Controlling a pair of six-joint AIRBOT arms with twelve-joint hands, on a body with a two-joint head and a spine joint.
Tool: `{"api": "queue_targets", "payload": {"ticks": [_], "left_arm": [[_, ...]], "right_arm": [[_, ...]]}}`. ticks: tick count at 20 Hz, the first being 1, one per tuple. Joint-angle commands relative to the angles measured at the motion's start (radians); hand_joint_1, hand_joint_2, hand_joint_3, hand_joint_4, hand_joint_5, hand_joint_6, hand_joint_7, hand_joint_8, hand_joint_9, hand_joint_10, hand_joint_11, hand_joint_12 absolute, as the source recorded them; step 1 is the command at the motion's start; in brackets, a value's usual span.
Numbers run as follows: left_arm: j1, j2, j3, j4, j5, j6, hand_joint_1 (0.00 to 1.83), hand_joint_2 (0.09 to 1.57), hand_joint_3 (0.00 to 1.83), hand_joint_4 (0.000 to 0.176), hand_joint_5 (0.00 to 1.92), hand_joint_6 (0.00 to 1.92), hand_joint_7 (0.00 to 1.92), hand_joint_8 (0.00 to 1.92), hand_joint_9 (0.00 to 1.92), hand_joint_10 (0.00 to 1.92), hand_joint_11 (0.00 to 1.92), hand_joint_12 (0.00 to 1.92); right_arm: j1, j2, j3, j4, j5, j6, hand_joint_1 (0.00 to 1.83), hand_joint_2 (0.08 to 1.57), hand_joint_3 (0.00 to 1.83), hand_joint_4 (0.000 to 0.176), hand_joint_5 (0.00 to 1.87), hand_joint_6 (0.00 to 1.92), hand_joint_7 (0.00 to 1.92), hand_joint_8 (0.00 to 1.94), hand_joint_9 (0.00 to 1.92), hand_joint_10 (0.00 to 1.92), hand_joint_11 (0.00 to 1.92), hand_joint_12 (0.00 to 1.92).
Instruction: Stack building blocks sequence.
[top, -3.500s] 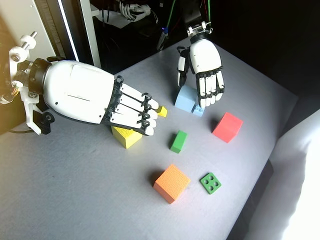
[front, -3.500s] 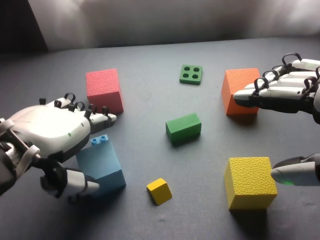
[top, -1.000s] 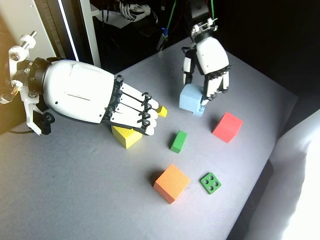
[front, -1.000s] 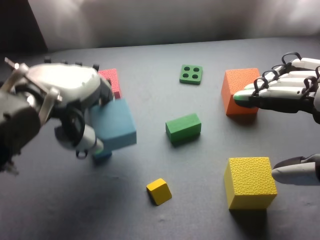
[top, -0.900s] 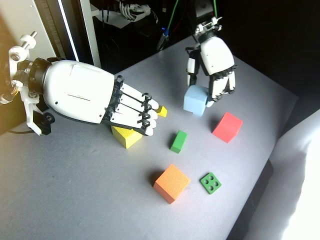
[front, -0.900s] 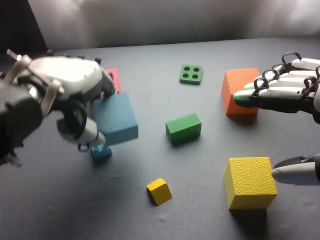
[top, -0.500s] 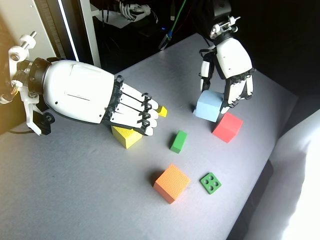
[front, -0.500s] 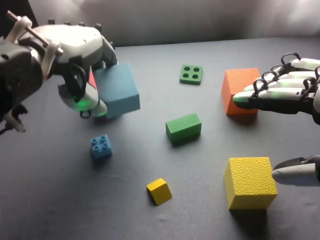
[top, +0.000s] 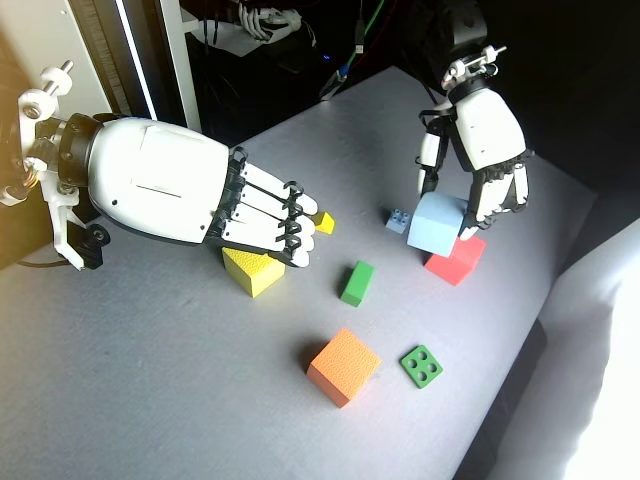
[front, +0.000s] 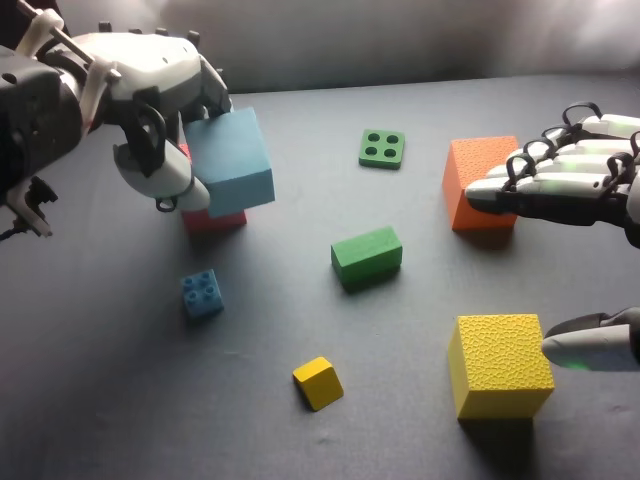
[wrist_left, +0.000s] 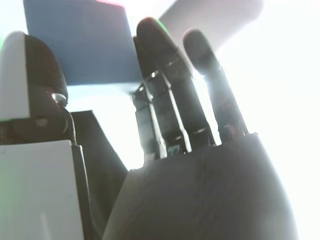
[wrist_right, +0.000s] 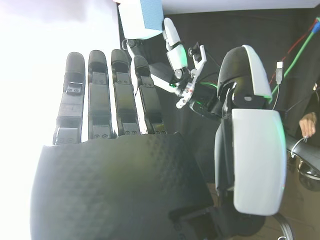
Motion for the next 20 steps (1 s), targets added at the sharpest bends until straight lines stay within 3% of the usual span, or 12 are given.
{"api": "queue_targets", "payload": {"ticks": [1,5,10,13,18,20], "left_arm": [[-0.014,0.005,0.014,0.038,-0.011,0.004,1.24,1.14,0.0,0.0,0.96,0.85,0.94,1.25,0.81,0.86,0.33,1.37],[-0.02,-0.008,0.061,0.042,0.009,0.004,1.25,1.12,0.0,0.0,0.99,0.78,0.96,1.22,0.82,0.88,0.3,1.41],[-0.023,-0.019,0.1,0.045,0.022,0.003,1.23,1.14,0.0,0.0,0.98,0.82,0.92,1.26,0.8,0.89,0.31,1.37],[-0.019,-0.024,0.125,0.049,0.036,0.003,1.25,1.12,0.0,0.0,1.03,0.71,0.95,1.23,0.81,0.93,0.35,1.36],[-0.012,-0.027,0.16,0.053,0.055,0.004,1.22,1.15,0.0,0.0,0.93,0.94,0.92,1.24,0.79,0.86,0.32,1.39],[-0.006,-0.027,0.167,0.051,0.063,0.003,1.21,1.17,0.0,0.0,0.88,1.0,0.89,1.28,0.76,0.9,0.29,1.43]], "right_arm": [[0.004,0.008,-0.004,0.01,0.122,0.0,0.49,1.07,0.0,0.0,0.26,0.0,0.28,0.01,0.27,0.01,0.0,0.66],[0.004,0.008,-0.004,0.01,0.122,0.0,0.45,1.09,0.0,0.0,0.22,0.0,0.24,0.0,0.19,0.0,0.0,0.55],[0.004,0.008,-0.004,0.01,0.123,0.0,0.45,1.09,0.0,0.0,0.24,0.0,0.25,0.0,0.22,0.0,0.0,0.59],[0.004,0.008,-0.004,0.01,0.123,0.0,0.44,1.09,0.0,0.0,0.24,0.0,0.24,0.0,0.21,0.0,0.0,0.55],[0.004,0.008,-0.004,0.01,0.127,0.0,0.48,1.09,0.0,0.0,0.26,0.0,0.26,0.01,0.23,0.01,0.0,0.59],[0.004,0.008,-0.004,0.01,0.13,0.0,0.44,1.1,0.0,0.0,0.23,0.0,0.24,0.0,0.19,0.0,0.0,0.53]]}}
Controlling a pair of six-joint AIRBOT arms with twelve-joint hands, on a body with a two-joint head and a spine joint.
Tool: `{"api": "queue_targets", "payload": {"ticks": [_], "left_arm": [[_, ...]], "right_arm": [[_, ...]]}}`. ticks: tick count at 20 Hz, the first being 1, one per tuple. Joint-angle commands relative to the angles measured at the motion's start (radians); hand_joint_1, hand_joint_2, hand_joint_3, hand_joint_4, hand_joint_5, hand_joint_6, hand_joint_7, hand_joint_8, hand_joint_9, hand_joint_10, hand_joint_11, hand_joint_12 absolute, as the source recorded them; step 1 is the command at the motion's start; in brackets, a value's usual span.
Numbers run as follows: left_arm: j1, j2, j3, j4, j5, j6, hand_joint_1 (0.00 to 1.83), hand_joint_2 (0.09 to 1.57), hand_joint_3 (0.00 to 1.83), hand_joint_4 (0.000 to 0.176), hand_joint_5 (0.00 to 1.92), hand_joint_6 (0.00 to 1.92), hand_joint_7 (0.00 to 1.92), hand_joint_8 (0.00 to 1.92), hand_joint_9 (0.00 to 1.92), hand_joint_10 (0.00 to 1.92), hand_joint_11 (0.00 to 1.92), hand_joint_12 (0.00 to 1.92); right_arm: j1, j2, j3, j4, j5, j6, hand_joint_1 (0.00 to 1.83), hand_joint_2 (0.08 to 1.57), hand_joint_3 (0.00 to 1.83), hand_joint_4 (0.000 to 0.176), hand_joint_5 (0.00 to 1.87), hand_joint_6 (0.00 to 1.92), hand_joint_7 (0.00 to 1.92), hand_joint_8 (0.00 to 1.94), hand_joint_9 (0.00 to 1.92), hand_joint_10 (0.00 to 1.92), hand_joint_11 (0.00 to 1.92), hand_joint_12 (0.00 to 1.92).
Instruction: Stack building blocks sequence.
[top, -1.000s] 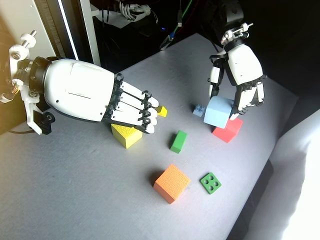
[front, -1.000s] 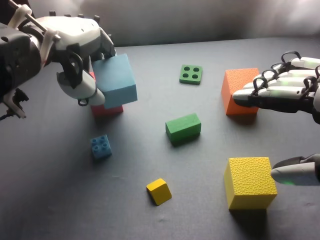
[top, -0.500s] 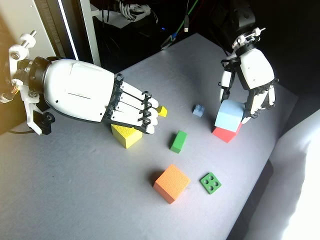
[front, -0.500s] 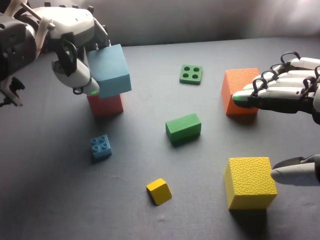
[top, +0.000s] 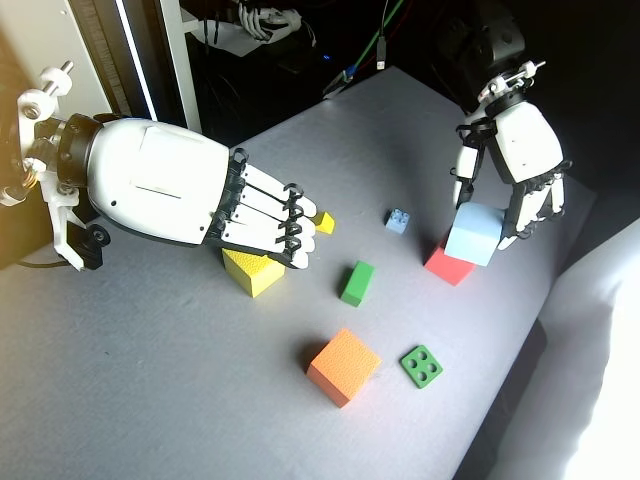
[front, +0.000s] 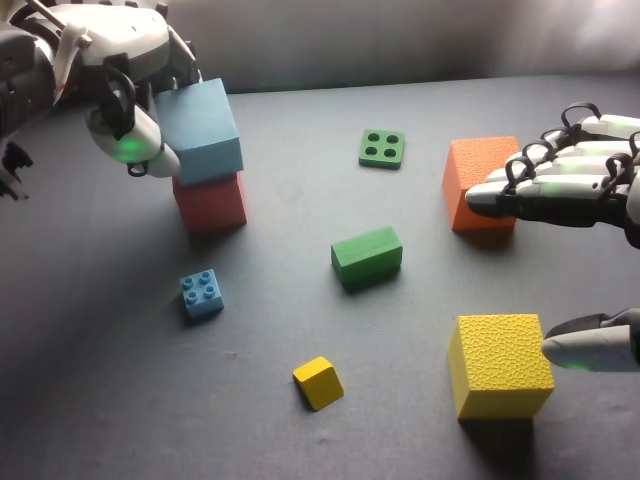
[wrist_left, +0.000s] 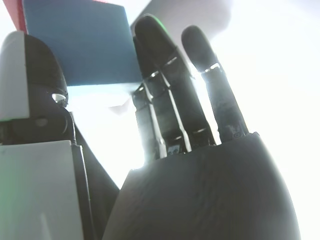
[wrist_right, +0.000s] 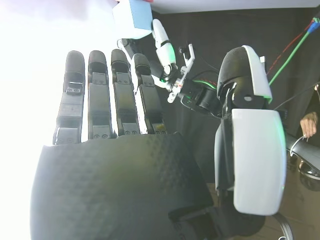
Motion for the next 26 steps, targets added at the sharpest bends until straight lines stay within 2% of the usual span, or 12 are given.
{"api": "queue_targets", "payload": {"ticks": [1,10,12,15,16,17,18,20,22,23,25,26], "left_arm": [[0.0,0.013,0.007,0.032,-0.022,0.001,1.21,1.16,0.0,0.0,0.9,0.97,0.91,1.26,0.77,0.9,0.31,1.41],[0.026,0.013,0.007,0.02,-0.017,-0.018,1.24,1.13,0.0,0.0,0.98,0.82,0.95,1.21,0.81,0.86,0.35,1.39],[0.028,0.013,0.006,0.016,-0.017,-0.018,1.23,1.14,0.0,0.0,0.93,0.91,0.94,1.23,0.8,0.87,0.36,1.41],[0.031,0.013,0.004,0.011,-0.017,-0.018,1.2,1.24,0.0,0.0,0.65,1.28,0.84,1.41,0.5,1.23,0.12,1.69],[0.032,0.013,0.004,0.01,-0.017,-0.018,1.08,1.2,0.0,0.0,0.58,0.67,0.68,0.88,0.44,1.13,0.02,1.63],[0.034,0.013,0.003,0.008,-0.017,-0.018,1.01,1.17,0.0,0.0,0.65,0.33,0.71,0.56,0.44,0.99,0.0,1.54],[0.035,0.013,0.003,0.008,-0.016,-0.018,0.94,1.16,0.0,0.0,0.62,0.14,0.7,0.31,0.42,0.81,0.0,1.41],[0.036,0.013,0.002,0.005,-0.015,-0.018,0.78,1.14,0.0,0.0,0.5,0.01,0.64,0.05,0.43,0.46,0.0,1.21],[0.037,0.013,0.002,0.004,-0.014,-0.018,0.67,1.14,0.0,0.0,0.37,0.0,0.52,0.0,0.43,0.19,0.0,1.04],[0.038,0.013,0.001,0.003,-0.012,-0.018,0.63,1.06,0.0,0.0,0.31,0.0,0.43,0.0,0.41,0.09,0.0,0.97],[0.038,0.013,-0.001,0.002,-0.012,-0.018,0.55,0.93,0.0,0.0,0.16,0.0,0.23,0.01,0.24,0.01,0.0,0.66],[0.038,0.014,-0.003,0.0,-0.012,-0.018,0.45,0.79,0.0,0.0,0.02,0.0,0.08,0.01,0.09,0.01,0.0,0.32]], "right_arm": [[0.004,0.008,-0.004,0.01,0.129,0.0,0.44,1.1,0.0,0.0,0.23,0.0,0.22,0.0,0.18,0.0,0.0,0.49],[0.0,0.009,-0.004,0.01,0.135,0.0,0.5,1.09,0.0,0.0,0.24,0.01,0.25,0.01,0.22,0.01,0.0,0.6],[-0.002,0.009,-0.004,0.01,0.14,0.0,0.52,1.08,0.0,0.0,0.24,0.01,0.25,0.0,0.21,0.0,0.0,0.54],[-0.003,0.008,-0.004,0.01,0.141,0.0,0.53,1.07,0.0,0.0,0.26,0.0,0.26,0.0,0.23,0.0,0.0,0.61],[-0.003,0.008,-0.004,0.01,0.141,0.0,0.53,1.07,0.0,0.0,0.26,0.0,0.25,0.0,0.22,0.0,0.0,0.58],[-0.003,0.008,-0.004,0.01,0.141,0.0,0.53,1.08,0.0,0.0,0.23,0.0,0.23,0.0,0.2,0.0,0.0,0.55],[-0.003,0.008,-0.004,0.01,0.141,0.0,0.51,1.08,0.0,0.0,0.23,0.0,0.23,0.0,0.2,0.0,0.0,0.54],[-0.003,0.008,-0.004,0.01,0.141,0.0,0.54,1.07,0.0,0.0,0.26,0.01,0.26,0.01,0.22,0.0,0.0,0.58],[-0.003,0.008,-0.004,0.01,0.141,0.0,0.55,1.07,0.0,0.0,0.25,0.0,0.25,0.0,0.22,0.0,0.0,0.55],[-0.003,0.008,-0.004,0.01,0.142,0.0,0.56,1.08,0.0,0.0,0.24,0.0,0.25,0.0,0.21,0.0,0.0,0.55],[-0.003,0.008,-0.004,0.01,0.142,0.0,0.58,1.08,0.0,0.0,0.22,0.0,0.22,0.0,0.18,0.0,0.0,0.52],[-0.003,0.008,-0.004,0.01,0.142,0.0,0.64,1.07,0.0,0.0,0.23,0.0,0.24,0.0,0.2,0.0,0.0,0.53]]}}
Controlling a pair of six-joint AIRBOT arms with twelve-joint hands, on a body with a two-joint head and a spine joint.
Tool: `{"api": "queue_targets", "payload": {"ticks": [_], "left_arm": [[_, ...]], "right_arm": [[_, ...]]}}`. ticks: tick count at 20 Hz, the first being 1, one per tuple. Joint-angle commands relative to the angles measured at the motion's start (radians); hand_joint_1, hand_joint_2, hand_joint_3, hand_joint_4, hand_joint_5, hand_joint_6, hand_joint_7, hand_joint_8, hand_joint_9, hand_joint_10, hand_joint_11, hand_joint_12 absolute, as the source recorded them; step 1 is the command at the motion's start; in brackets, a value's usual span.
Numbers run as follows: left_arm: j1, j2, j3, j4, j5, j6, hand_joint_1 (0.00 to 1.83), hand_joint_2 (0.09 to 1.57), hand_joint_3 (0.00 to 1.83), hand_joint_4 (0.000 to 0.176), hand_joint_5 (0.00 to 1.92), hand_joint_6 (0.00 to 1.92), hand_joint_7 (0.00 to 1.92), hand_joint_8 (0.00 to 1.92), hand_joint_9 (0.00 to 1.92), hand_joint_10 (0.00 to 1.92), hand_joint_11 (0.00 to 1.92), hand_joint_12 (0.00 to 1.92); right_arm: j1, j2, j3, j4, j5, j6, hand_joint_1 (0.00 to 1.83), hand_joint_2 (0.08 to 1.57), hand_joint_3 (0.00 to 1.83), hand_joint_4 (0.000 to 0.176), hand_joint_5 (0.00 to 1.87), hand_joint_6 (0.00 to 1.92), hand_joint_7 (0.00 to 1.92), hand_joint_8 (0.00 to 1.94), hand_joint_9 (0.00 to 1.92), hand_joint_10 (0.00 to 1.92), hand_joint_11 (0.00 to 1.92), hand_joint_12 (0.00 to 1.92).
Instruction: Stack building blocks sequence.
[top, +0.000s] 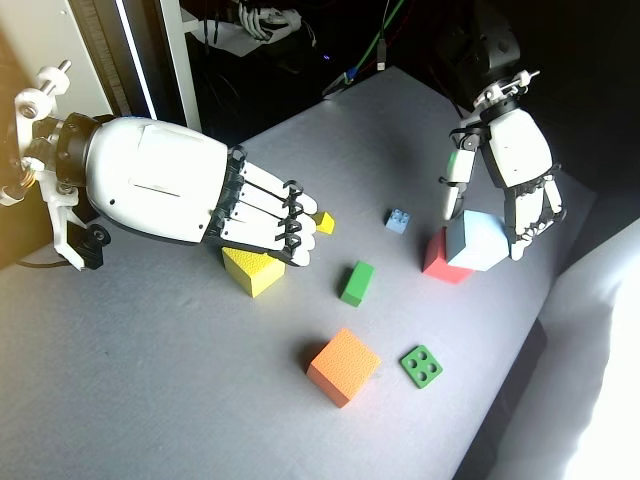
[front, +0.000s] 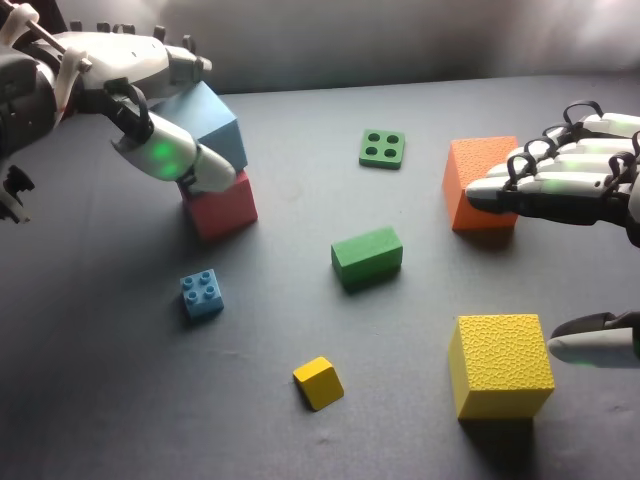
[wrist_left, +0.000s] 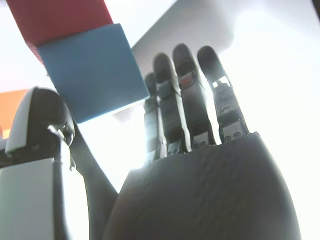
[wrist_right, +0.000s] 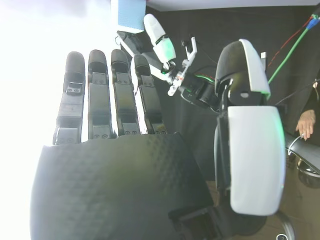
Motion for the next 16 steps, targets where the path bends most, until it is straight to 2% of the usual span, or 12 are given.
{"api": "queue_targets", "payload": {"ticks": [1,3,5,7,9,11,16], "left_arm": [[0.0,0.015,-0.002,0.023,-0.028,-0.001,0.42,0.76,0.0,0.0,0.0,0.0,0.04,0.0,0.05,0.0,0.0,0.22],[0.0,0.017,-0.005,0.018,-0.028,-0.001,0.42,0.75,0.0,0.0,0.0,0.0,0.01,0.0,0.01,0.0,0.0,0.15],[-0.002,0.024,-0.013,0.013,-0.031,-0.001,0.46,0.71,0.0,0.0,0.0,0.0,0.0,0.0,0.01,0.0,0.0,0.14],[-0.007,0.039,-0.03,0.004,-0.039,0.007,0.47,0.7,0.0,0.0,0.0,0.0,0.0,0.0,0.0,0.0,0.01,0.05],[-0.01,0.058,-0.049,-0.001,-0.052,0.012,0.47,0.71,0.0,0.0,0.0,0.0,0.0,0.0,0.0,0.0,0.0,0.01],[-0.011,0.096,-0.086,-0.002,-0.067,0.016,0.48,0.71,0.0,0.0,0.0,0.0,0.0,0.0,0.0,0.0,0.01,0.0],[-0.002,0.224,-0.199,0.013,-0.11,0.023,0.47,0.74,0.01,0.0,0.0,0.0,0.0,0.0,0.0,0.0,0.0,0.0]], "right_arm": [[0.009,0.008,-0.004,0.01,0.118,0.0,0.66,1.06,0.0,0.0,0.24,0.0,0.25,0.01,0.21,0.01,0.0,0.56],[0.008,0.008,-0.004,0.01,0.118,0.0,0.64,1.07,0.0,0.0,0.21,0.0,0.23,0.0,0.19,0.0,0.0,0.51],[0.008,0.008,-0.004,0.01,0.118,0.0,0.67,1.06,0.0,0.0,0.23,0.0,0.24,0.0,0.21,0.0,0.0,0.58],[0.008,0.008,-0.004,0.01,0.118,0.0,0.67,1.06,0.0,0.0,0.25,0.01,0.26,0.01,0.24,0.01,0.0,0.64],[0.007,0.008,-0.004,0.01,0.118,0.0,0.65,1.07,0.0,0.0,0.23,0.0,0.23,0.0,0.2,0.0,0.0,0.57],[0.005,0.006,-0.004,0.044,0.095,0.0,0.69,1.06,0.0,0.0,0.23,0.0,0.23,0.0,0.19,0.0,0.0,0.52],[-0.008,-0.027,-0.004,0.156,0.015,0.017,0.66,1.02,0.0,0.0,0.21,0.0,0.22,0.0,0.2,0.0,0.0,0.57]]}}
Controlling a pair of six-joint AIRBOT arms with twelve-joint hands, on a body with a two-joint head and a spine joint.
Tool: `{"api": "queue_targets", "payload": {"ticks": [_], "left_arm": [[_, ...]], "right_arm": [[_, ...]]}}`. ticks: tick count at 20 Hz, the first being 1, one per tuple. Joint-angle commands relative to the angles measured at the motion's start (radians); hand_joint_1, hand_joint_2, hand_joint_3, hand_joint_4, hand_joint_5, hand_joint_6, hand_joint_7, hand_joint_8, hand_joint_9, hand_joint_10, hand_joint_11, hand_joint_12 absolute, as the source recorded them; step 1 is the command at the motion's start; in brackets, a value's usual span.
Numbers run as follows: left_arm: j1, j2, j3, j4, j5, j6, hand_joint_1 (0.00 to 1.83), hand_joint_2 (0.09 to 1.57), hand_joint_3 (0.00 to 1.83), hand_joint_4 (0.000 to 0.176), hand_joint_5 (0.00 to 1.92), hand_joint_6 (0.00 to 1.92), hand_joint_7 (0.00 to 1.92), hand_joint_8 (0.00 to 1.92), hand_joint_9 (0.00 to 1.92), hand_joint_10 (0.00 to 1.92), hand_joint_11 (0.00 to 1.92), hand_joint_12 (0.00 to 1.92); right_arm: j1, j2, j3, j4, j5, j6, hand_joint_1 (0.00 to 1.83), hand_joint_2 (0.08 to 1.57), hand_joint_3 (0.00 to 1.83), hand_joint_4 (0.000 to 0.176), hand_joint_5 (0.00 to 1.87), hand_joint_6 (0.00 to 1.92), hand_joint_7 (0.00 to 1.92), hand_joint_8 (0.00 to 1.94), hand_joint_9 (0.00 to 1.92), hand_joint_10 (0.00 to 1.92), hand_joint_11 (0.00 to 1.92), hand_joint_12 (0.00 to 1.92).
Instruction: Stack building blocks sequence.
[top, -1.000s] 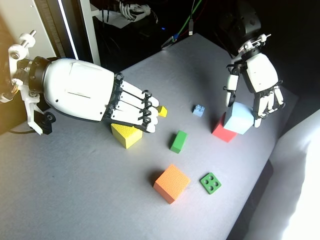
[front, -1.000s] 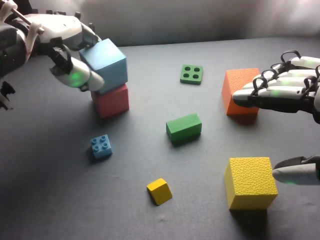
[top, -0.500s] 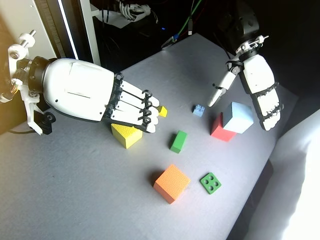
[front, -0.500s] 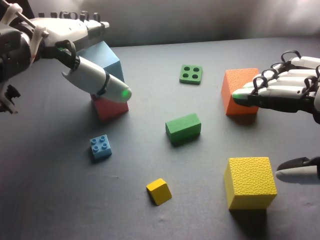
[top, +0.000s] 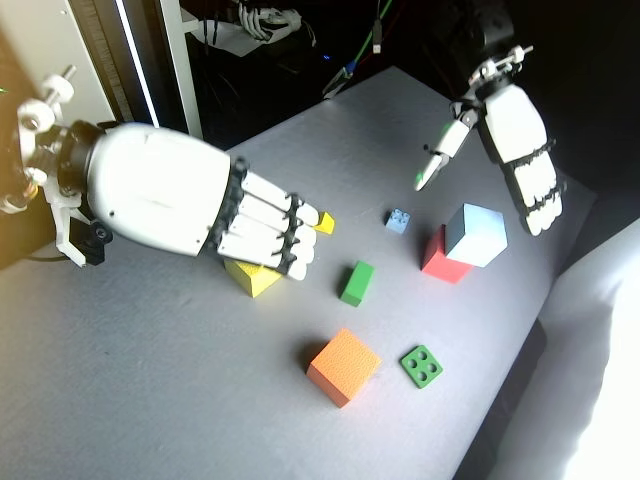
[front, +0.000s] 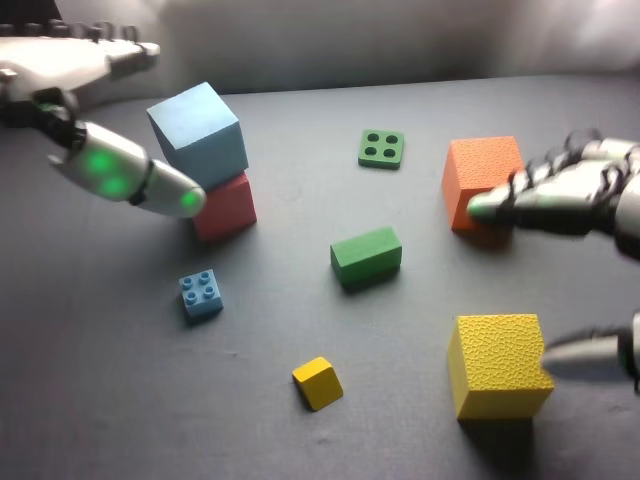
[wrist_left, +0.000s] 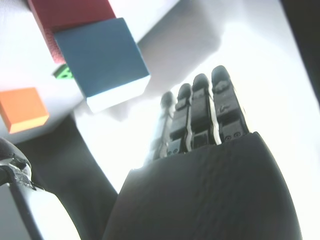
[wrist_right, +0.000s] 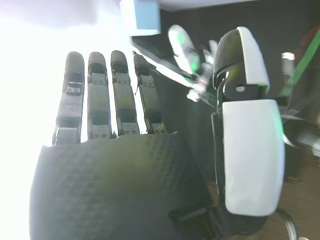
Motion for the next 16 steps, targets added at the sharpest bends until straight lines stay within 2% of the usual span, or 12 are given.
{"api": "queue_targets", "payload": {"ticks": [1,2,3,5,7,8,9,10,11,12,14,16], "left_arm": [[0.002,0.028,-0.004,0.039,-0.041,0.001,0.44,0.74,0.01,0.0,0.0,0.0,0.0,0.0,0.0,0.0,0.01,0.0],[0.009,0.047,-0.019,0.048,-0.041,0.0,0.44,0.74,0.01,0.0,0.0,0.0,0.0,0.0,0.0,0.0,0.01,0.0],[0.014,0.06,-0.029,0.057,-0.041,-0.001,0.45,0.75,0.01,0.0,0.0,0.0,0.0,0.0,0.0,0.0,0.0,0.0],[0.051,0.094,-0.055,0.179,-0.041,-0.108,0.45,0.74,0.01,0.0,0.0,0.0,0.02,0.01,0.02,0.01,0.02,0.01],[0.106,0.129,-0.089,0.314,-0.041,-0.232,0.45,0.75,0.01,0.0,0.0,0.0,0.05,0.02,0.05,0.02,0.03,0.02],[0.127,0.142,-0.101,0.36,-0.041,-0.282,0.45,0.76,0.01,0.0,0.0,0.0,0.02,0.0,0.02,0.0,0.02,0.01],[0.159,0.164,-0.119,0.45,-0.042,-0.368,0.43,0.77,0.01,0.0,0.0,0.0,0.0,0.0,0.0,0.0,0.0,0.0],[0.199,0.183,-0.137,0.54,-0.049,-0.466,0.43,0.77,0.01,0.0,0.0,0.0,0.0,0.0,0.0,0.0,0.0,0.0],[0.23,0.197,-0.15,0.624,-0.058,-0.549,0.44,0.77,0.01,0.0,0.0,0.0,0.01,0.0,0.01,0.0,0.0,0.0],[0.26,0.21,-0.158,0.724,-0.061,-0.64,0.45,0.76,0.01,0.0,0.0,0.0,0.0,0.0,0.01,0.0,0.0,0.0],[0.317,0.232,-0.166,0.976,-0.062,-0.868,0.48,0.75,0.0,0.0,0.0,0.0,0.02,0.01,0.03,0.01,0.01,0.0],[0.359,0.251,-0.167,1.279,-0.064,-1.127,0.43,0.79,0.02,0.0,0.0,0.0,0.03,0.01,0.03,0.01,0.0,0.0]], "right_arm": [[0.006,0.01,-0.002,0.039,0.105,-0.002,0.69,0.92,0.0,0.0,0.2,0.0,0.21,0.0,0.18,0.0,0.0,0.6],[0.002,0.004,-0.001,0.093,0.105,-0.012,0.69,0.92,0.0,0.0,0.2,0.0,0.21,0.0,0.18,0.0,0.0,0.6],[0.001,-0.001,-0.001,0.116,0.103,-0.019,0.75,0.85,0.0,0.0,0.13,0.0,0.12,0.0,0.09,0.0,0.0,0.41],[0.001,-0.014,0.001,0.155,0.071,-0.026,0.84,0.79,0.0,0.0,0.06,0.0,0.02,0.0,0.0,0.0,0.0,0.13],[-0.008,-0.033,0.017,0.192,0.052,-0.036,0.93,0.75,0.0,0.0,0.0,0.0,0.0,0.0,0.0,0.0,0.0,0.0],[-0.01,-0.047,0.028,0.204,0.047,-0.039,1.1,0.82,0.0,0.0,0.05,0.0,0.0,0.0,0.0,0.0,0.04,0.04],[-0.013,-0.069,0.044,0.214,0.043,-0.043,1.13,0.86,0.0,0.0,0.06,0.0,0.0,0.0,0.0,0.0,0.01,0.26],[-0.015,-0.09,0.06,0.222,0.043,-0.055,1.13,0.86,0.0,0.0,0.06,0.0,0.0,0.0,0.0,0.0,0.01,0.26],[-0.019,-0.103,0.069,0.228,0.043,-0.057,1.22,0.85,0.0,0.0,0.12,0.0,0.05,0.0,0.07,0.01,0.0,0.66],[-0.021,-0.11,0.075,0.242,0.043,-0.058,1.27,0.86,0.0,0.0,0.16,0.01,0.12,0.01,0.16,0.02,0.0,0.9],[-0.02,-0.123,0.082,0.276,0.043,-0.059,1.33,0.85,0.0,0.0,0.17,0.0,0.14,0.0,0.21,0.02,0.01,1.05],[-0.017,-0.144,0.087,0.282,0.043,-0.059,1.32,0.86,0.0,0.0,0.12,0.0,0.09,0.0,0.16,0.0,0.0,1.04]]}}
